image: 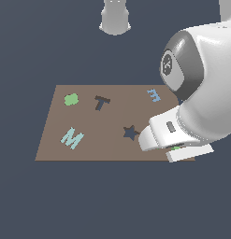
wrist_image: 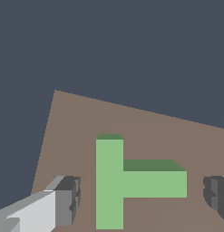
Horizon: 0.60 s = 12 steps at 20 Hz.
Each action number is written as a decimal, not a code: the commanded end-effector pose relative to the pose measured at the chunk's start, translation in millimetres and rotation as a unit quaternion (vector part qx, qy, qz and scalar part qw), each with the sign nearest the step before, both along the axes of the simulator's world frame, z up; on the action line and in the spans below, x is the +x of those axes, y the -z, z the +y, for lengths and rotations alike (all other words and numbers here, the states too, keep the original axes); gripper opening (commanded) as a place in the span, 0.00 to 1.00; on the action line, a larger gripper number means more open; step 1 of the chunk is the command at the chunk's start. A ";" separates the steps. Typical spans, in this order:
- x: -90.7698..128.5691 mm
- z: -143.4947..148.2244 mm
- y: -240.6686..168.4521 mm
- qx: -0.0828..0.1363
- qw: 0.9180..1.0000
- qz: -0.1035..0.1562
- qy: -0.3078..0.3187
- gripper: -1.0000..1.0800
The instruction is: Insert a designated object into the corresponding slot on a board.
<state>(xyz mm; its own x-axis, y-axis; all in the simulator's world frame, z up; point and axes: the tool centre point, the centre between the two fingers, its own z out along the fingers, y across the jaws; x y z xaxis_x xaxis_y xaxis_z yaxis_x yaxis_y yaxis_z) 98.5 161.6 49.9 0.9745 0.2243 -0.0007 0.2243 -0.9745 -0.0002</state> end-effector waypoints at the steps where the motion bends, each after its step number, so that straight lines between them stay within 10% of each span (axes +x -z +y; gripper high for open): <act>1: 0.1 0.0 0.3 0.000 1.000 0.000 0.000 0.96; 10: 0.6 0.2 19.9 0.000 1.000 0.000 0.000 0.96; 11: 0.6 0.2 19.9 0.000 1.000 0.000 0.000 0.00; 12: 0.6 0.2 19.9 0.000 1.000 0.000 0.000 0.00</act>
<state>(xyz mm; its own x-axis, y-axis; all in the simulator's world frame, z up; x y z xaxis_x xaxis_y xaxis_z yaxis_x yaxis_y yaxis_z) 99.0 161.6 30.7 0.9745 0.2246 -0.0003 0.2246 -0.9745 0.0001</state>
